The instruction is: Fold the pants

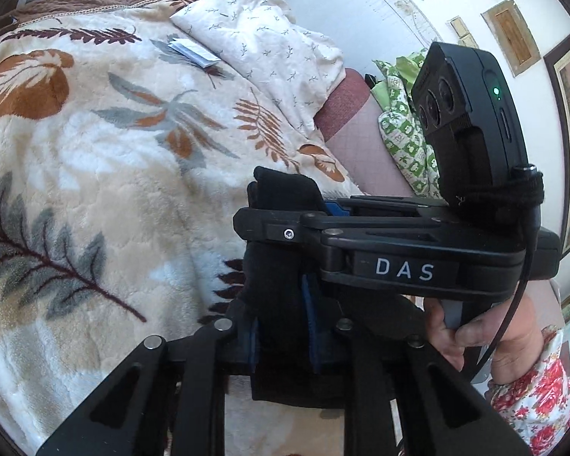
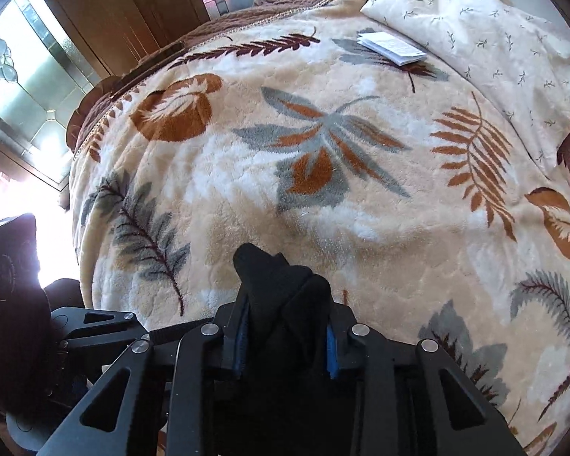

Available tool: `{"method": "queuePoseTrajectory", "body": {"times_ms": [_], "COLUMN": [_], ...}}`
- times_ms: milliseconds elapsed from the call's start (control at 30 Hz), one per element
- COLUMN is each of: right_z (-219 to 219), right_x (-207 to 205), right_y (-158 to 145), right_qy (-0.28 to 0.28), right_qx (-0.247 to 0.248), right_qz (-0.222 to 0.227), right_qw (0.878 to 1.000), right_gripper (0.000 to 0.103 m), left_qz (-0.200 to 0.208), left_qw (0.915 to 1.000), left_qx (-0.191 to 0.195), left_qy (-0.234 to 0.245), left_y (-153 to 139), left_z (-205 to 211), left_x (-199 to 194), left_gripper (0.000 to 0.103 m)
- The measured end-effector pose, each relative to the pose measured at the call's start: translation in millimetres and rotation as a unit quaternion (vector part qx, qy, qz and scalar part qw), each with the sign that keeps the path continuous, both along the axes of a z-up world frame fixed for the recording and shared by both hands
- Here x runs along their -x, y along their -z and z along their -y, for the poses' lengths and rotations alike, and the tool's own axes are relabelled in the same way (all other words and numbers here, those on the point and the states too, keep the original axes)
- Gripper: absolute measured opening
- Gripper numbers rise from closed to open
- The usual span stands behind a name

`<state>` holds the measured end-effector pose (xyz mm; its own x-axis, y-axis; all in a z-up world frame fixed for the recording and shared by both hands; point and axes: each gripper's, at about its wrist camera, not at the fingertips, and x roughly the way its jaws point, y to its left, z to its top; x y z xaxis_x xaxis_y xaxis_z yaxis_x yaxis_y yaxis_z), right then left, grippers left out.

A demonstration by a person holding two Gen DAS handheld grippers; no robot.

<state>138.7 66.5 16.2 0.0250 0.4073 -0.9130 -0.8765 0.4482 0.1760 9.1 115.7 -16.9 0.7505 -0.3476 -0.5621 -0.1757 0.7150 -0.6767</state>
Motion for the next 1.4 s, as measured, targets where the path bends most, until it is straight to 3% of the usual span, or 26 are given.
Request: {"method": "queuePoseTrajectory", "body": {"times_ms": [200, 333, 433, 567, 667, 800, 933, 1100, 1267, 1400], "right_z": [56.6, 115.3, 165.6, 236.3, 283.3, 332.1, 328.8, 268.5, 226.4, 233.9], "right_x": [-12.4, -22.8, -30.2, -38.3, -38.7, -29.5, -7.6, 22.4, 35.4, 46.4], "right_y": [-18.5, -11.4, 0.8, 24.0, 35.8, 27.8, 4.4, -9.1, 16.8, 51.7], "right_qy": [0.051, 0.102, 0.143, 0.227, 0.283, 0.349, 0.346, 0.295, 0.282, 0.303], "right_qx": [-0.039, -0.054, -0.068, -0.062, -0.045, -0.052, -0.09, -0.136, -0.155, -0.115], "right_qz": [0.005, -0.002, -0.014, -0.006, 0.02, 0.056, 0.079, 0.073, 0.022, -0.004], "right_qw": [0.998, 0.993, 0.987, 0.972, 0.958, 0.934, 0.931, 0.943, 0.947, 0.946], "right_gripper": [0.033, 0.034, 0.041, 0.062, 0.065, 0.065, 0.065, 0.065, 0.065, 0.06], "left_qz": [-0.003, -0.012, -0.021, -0.034, -0.027, -0.02, -0.03, -0.042, -0.06, -0.051], "left_qw": [0.9993, 0.9977, 0.9954, 0.9873, 0.9826, 0.9846, 0.9893, 0.9868, 0.9902, 0.9915], "left_qx": [0.009, -0.005, -0.011, -0.015, -0.012, -0.021, -0.073, -0.143, -0.122, -0.117], "left_qy": [0.036, 0.067, 0.092, 0.155, 0.184, 0.172, 0.122, 0.064, 0.035, 0.026], "left_y": [-13.8, -14.7, -10.2, -3.5, -8.9, -15.5, -11.5, -5.2, 11.1, 13.5], "left_z": [45.1, 94.3, 132.1, 176.8, 188.8, 173.6, 153.3, 125.8, 91.3, 77.5], "left_x": [-25.4, -42.4, -50.4, -54.0, -38.9, -7.9, 15.0, 25.4, 32.8, 35.8], "left_gripper": [0.018, 0.019, 0.022, 0.031, 0.046, 0.053, 0.054, 0.054, 0.055, 0.055]}}
